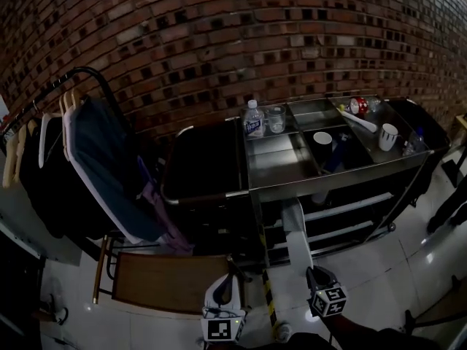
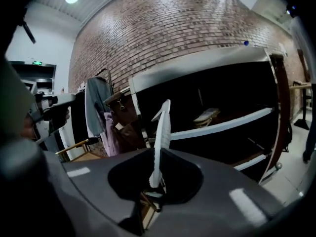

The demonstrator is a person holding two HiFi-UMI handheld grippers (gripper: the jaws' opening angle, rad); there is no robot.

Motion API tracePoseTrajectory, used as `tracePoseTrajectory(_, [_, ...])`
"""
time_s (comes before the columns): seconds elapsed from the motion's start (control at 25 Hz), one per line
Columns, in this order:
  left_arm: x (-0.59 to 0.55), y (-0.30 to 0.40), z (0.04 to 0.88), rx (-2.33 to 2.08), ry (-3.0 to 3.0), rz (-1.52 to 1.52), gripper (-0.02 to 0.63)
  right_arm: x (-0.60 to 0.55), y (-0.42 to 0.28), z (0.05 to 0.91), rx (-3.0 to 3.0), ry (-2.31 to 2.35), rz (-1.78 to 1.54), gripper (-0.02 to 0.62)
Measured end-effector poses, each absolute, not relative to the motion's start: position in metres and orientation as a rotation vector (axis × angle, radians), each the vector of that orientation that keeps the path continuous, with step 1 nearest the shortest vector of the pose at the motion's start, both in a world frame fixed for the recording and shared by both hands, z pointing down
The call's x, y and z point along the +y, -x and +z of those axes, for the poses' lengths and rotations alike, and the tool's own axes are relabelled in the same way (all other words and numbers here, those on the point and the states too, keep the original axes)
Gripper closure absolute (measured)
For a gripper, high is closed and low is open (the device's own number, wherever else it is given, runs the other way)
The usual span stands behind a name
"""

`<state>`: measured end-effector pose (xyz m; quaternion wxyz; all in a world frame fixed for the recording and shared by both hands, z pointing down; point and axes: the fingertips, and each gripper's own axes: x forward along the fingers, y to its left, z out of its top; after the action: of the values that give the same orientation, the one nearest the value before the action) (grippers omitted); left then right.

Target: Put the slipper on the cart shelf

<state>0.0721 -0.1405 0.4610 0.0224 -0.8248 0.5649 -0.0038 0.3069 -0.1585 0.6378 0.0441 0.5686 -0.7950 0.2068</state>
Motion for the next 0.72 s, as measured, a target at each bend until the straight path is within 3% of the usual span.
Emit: tracePoseTrajectory(0.72, [-0.165, -0.065, 0.461, 1.849, 2.484, -0.006, 0.589, -0.318, -0.281, 0.643, -2.319, -1.756, 0.821, 0.558])
